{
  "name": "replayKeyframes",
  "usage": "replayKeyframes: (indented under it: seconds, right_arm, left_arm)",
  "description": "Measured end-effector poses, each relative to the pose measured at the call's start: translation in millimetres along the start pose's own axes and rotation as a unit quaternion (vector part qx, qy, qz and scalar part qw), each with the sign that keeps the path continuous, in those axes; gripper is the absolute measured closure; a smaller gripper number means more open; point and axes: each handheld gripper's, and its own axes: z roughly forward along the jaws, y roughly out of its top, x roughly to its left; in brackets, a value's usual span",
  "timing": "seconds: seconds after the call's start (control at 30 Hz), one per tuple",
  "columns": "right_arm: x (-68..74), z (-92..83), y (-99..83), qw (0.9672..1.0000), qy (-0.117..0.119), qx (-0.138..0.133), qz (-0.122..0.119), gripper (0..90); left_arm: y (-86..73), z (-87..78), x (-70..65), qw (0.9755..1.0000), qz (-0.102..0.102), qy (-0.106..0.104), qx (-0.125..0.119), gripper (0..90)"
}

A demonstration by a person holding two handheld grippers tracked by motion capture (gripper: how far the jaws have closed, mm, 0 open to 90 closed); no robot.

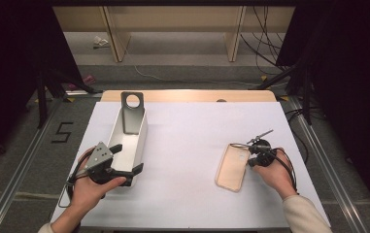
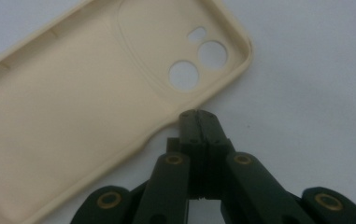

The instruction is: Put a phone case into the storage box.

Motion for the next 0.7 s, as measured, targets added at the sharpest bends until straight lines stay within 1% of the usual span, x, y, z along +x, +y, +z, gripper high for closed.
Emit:
replayKeyframes:
  seconds: [0.2, 0.7]
  right_arm:
    - [-0.4, 2.9, 2.1, 1.0000, -0.003, 0.001, 0.000, 90.0]
    - [6.4, 8.2, 13.7, 0.9999, -0.004, -0.008, -0.008, 90.0]
  left_arm:
    - [0.2, 0.5, -0.4, 1.0000, 0.002, -0.001, 0.000, 0.4]
    - [-0.3, 1.3, -0.7, 1.0000, 0.003, -0.001, 0.002, 0.4]
